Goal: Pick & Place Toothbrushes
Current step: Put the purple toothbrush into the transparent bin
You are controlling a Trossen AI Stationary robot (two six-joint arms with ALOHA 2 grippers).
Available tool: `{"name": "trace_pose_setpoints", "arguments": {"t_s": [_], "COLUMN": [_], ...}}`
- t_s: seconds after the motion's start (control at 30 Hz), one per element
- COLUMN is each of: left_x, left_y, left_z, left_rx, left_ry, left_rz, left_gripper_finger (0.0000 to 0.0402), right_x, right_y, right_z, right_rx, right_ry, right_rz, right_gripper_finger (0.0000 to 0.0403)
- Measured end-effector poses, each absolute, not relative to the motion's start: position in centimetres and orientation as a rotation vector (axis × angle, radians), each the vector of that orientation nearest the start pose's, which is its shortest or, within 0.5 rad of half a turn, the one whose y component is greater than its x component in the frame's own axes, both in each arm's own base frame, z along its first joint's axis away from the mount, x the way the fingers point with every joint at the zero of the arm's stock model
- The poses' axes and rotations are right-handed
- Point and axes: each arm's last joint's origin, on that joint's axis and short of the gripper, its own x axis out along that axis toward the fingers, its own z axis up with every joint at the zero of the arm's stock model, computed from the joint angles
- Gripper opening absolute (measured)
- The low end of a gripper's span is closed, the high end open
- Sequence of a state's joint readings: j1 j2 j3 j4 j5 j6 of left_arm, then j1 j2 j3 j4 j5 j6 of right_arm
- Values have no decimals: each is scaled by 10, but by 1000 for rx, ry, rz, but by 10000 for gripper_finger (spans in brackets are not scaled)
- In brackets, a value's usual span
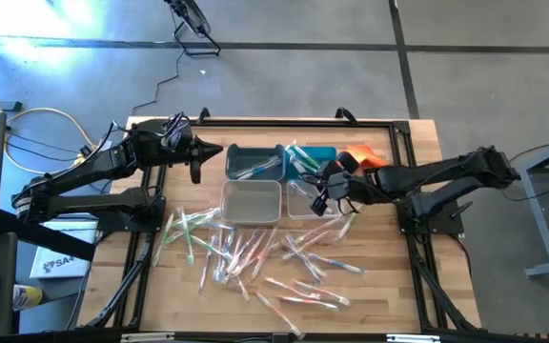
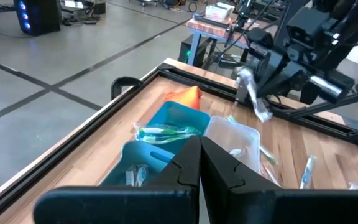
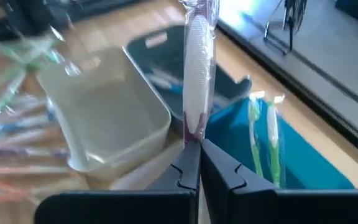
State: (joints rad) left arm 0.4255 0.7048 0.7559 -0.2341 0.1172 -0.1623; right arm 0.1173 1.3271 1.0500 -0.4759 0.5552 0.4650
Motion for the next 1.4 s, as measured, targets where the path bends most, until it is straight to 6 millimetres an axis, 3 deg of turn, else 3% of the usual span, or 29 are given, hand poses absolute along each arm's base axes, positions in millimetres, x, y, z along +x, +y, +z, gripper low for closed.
{"name": "trace_pose_setpoints", "arguments": {"t_s": [0.3, 0.67, 1.23, 1.4], "left_x": [143, 143, 143, 143], "left_y": [62, 62, 62, 62], "left_z": [329, 329, 329, 329], "left_rx": [-207, -207, -207, -207], "left_ry": [150, 150, 150, 150], "left_rz": [353, 355, 355, 354], "left_gripper_finger": [0, 0, 0, 0], "right_x": [293, 313, 315, 315], "right_y": [5, 6, 3, 4], "right_z": [245, 192, 186, 186], "right_rx": [138, 66, 81, 52], "right_ry": [844, 1083, 1116, 1121], "right_rz": [-549, -452, -427, -401], "right_gripper_finger": [3, 3, 3, 25]}}
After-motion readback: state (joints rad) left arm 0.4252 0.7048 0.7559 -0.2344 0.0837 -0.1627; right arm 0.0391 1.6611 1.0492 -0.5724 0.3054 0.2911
